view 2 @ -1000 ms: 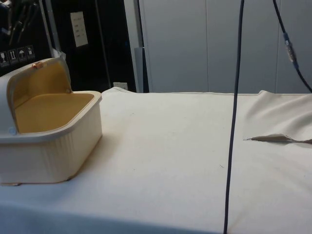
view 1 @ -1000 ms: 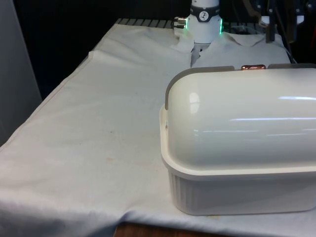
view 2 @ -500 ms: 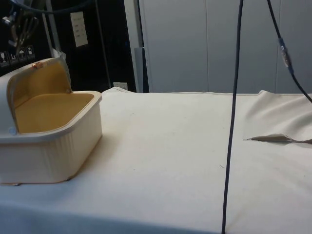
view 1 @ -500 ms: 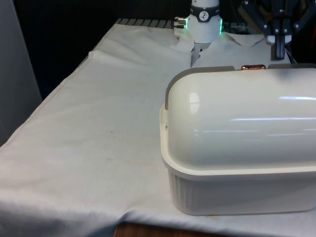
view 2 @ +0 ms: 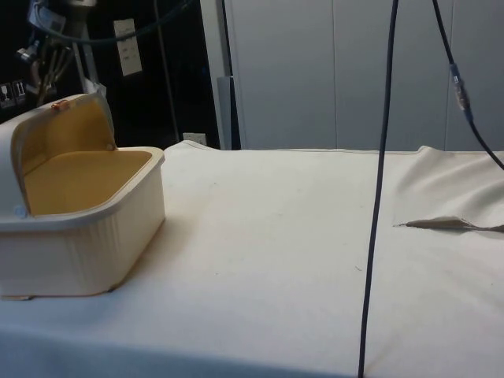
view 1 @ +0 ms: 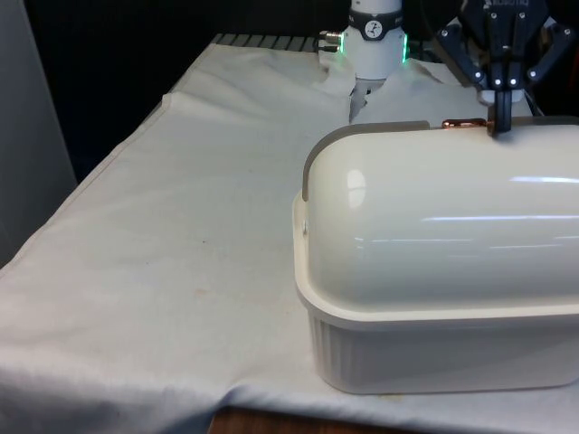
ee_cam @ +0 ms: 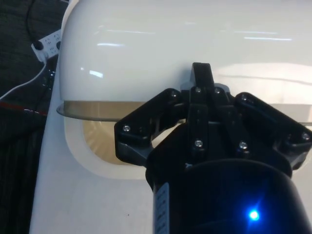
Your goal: Open the lid, then close it.
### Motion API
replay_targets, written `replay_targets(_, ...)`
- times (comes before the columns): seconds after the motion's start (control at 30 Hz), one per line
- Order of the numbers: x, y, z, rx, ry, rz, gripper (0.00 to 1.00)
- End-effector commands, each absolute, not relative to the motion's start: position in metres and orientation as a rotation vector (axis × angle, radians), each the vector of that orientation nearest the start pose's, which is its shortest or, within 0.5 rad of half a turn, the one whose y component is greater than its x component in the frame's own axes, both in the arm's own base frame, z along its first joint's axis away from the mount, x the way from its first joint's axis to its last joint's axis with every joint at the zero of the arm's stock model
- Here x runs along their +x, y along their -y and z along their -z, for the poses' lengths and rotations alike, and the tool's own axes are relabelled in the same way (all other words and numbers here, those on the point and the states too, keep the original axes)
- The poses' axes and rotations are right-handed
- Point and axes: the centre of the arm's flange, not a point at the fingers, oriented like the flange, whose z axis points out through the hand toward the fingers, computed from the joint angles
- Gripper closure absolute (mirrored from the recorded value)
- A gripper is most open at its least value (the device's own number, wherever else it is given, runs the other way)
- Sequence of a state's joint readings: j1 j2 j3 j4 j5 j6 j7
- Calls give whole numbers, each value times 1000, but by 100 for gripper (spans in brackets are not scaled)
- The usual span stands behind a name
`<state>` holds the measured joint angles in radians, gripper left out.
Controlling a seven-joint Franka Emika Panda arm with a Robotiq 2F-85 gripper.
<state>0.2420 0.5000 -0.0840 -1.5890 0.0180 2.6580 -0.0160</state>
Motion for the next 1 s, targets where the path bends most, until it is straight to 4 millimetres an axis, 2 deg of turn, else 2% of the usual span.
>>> replay_targets(0.0, 717, -125, -411, -2982, 275, 888, 100)
replay_targets(0.47, 718, -124, -412, -2986, 276, 880, 100)
replay_targets(0.63, 712, -123, -419, -2995, 280, 871, 100)
replay_targets(0.97, 703, -123, -417, -3009, 290, 824, 100)
